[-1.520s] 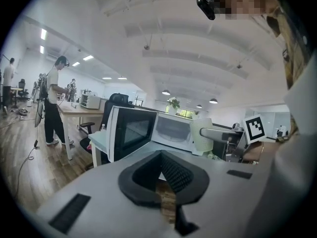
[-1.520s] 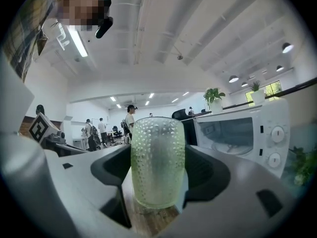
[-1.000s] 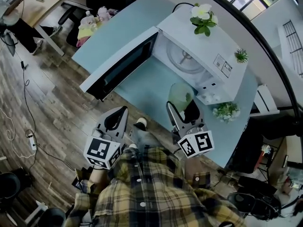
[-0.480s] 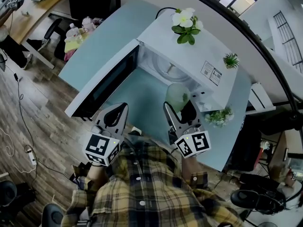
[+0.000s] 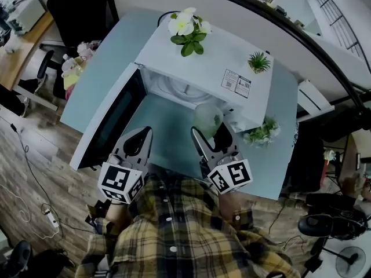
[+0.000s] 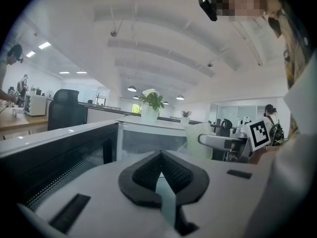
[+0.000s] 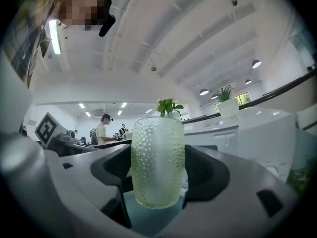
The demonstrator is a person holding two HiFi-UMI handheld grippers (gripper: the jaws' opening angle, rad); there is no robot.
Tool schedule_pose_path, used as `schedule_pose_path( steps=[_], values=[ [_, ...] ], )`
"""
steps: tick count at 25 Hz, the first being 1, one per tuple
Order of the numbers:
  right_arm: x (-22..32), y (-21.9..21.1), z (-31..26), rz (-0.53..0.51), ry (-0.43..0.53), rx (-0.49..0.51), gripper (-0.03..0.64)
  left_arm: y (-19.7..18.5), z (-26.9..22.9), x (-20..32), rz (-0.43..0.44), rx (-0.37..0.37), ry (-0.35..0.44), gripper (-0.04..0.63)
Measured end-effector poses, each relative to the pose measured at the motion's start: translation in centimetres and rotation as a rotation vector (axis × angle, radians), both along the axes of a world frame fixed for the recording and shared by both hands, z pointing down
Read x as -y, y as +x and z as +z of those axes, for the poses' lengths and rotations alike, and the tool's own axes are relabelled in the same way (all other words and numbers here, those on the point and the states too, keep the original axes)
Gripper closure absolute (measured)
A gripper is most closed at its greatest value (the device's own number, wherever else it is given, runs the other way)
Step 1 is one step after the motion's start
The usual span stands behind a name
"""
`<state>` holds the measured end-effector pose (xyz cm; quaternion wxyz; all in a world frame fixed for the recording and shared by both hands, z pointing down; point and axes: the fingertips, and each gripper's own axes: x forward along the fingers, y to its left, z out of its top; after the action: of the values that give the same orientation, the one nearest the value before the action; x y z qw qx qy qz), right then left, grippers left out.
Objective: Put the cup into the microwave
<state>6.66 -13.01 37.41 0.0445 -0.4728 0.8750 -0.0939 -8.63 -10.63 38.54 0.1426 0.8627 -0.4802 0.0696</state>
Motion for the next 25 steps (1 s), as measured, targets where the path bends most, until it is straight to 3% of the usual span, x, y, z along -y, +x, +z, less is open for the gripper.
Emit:
schedule_pose_path(
  steps=[15,25],
  values=[
    [1.6,1.0,1.0,0.146,-0.055,-0.043,0.281,2.2,0.6,4.5,0.199,-0.018,-0.023,0.604],
    [2.7,0.3,2.0,0.204,-0.087,-0.041,0.281,1.9,1.5,5.2,0.265,-0.026,-0.054,0.604]
  ],
)
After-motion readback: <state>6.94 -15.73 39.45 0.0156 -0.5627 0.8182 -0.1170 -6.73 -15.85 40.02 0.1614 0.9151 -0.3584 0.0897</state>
